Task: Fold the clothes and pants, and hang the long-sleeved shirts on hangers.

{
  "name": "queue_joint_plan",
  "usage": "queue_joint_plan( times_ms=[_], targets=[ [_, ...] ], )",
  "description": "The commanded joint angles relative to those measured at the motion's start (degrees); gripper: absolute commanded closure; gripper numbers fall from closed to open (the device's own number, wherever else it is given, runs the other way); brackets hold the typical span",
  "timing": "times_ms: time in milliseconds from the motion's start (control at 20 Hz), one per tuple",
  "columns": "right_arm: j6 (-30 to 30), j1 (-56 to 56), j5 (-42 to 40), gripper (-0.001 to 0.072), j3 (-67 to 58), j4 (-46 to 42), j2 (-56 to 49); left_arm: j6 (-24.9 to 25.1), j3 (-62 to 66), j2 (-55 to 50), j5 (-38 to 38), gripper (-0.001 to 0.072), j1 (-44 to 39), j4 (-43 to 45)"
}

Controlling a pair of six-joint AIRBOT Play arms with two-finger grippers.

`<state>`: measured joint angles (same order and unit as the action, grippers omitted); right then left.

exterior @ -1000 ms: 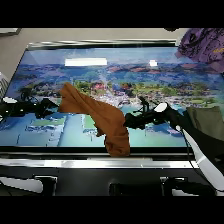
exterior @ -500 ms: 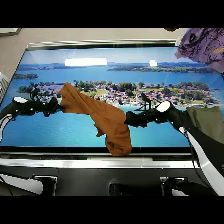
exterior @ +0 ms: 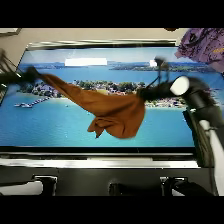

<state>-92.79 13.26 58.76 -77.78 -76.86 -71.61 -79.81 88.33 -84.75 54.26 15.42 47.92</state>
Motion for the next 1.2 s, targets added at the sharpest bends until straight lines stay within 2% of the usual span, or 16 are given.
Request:
queue_joint_plan(
  times_ms=[0,200,400,600,800,900,1000,1150],
  targets=[
    [-4.1,0.0,1.3,0.0687,-15.7,-20.2,5.9,-4.7,11.7,10.9,-0.2,0.0692,0.1,6.8],
    [-2.2,0.0,3.1,0.0686,-26.6,-21.6,12.3,-5.6,17.3,24.4,-0.3,0.0693,0.1,7.7],
    [-1.0,0.0,5.4,0.0686,-29.3,-21.6,18.7,-14.7,17.2,36.7,1.3,0.0692,0.1,18.4],
    [-3.7,0.0,4.8,0.0686,-29.3,-21.6,19.5,-15.4,17.2,40.8,7.0,0.0692,0.1,20.7],
    [-9.6,0.0,7.2,0.0685,-29.3,-20.6,10.1,-15.4,11.9,36.6,16.0,0.0692,-0.2,20.7],
    [-11.0,0.0,10.8,0.0685,-29.3,-17.1,0.9,-14.0,4.7,33.0,17.1,0.0692,-1.7,20.7],
    [-11.2,0.0,13.5,0.0684,-29.3,-11.8,-9.0,-11.6,-4.2,28.2,15.1,0.0692,-4.4,20.7],
    [-11.7,0.0,14.9,0.0683,-29.3,-6.0,-24.6,-11.7,-17.0,19.1,5.8,0.0692,-7.7,20.8]
  ],
)
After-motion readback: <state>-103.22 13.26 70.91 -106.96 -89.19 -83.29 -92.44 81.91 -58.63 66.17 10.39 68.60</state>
